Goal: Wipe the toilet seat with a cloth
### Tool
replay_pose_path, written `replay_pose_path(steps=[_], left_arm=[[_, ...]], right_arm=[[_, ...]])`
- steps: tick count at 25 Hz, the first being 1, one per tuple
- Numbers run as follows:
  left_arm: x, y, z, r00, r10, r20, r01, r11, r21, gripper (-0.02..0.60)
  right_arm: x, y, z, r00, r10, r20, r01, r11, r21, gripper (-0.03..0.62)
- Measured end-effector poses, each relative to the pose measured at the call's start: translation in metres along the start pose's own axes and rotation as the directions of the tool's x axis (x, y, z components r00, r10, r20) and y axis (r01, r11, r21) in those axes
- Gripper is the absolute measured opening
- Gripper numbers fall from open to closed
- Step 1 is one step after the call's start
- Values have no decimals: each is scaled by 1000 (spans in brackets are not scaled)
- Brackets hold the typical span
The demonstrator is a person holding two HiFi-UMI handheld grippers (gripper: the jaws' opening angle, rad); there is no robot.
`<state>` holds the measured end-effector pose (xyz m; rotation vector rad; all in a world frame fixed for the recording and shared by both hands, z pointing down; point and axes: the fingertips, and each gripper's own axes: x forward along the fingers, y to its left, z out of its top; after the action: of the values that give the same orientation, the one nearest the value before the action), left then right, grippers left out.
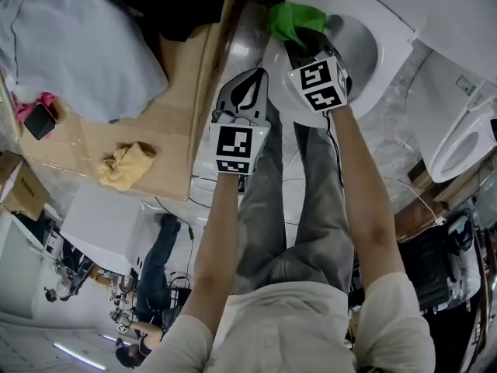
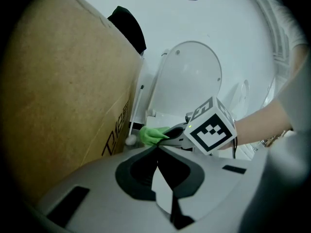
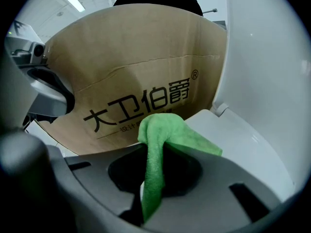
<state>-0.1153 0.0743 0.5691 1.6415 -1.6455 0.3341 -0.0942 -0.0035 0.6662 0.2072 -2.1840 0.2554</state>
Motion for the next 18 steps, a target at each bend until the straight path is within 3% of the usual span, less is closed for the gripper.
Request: replay_pose_path(steps=[18], left_arm=[[-27,-3,-35,1000,-3,-20,3,1000,-1,12]], right_arm=[[-5,47,-22,999,28,-20,-29,999,-20,43]])
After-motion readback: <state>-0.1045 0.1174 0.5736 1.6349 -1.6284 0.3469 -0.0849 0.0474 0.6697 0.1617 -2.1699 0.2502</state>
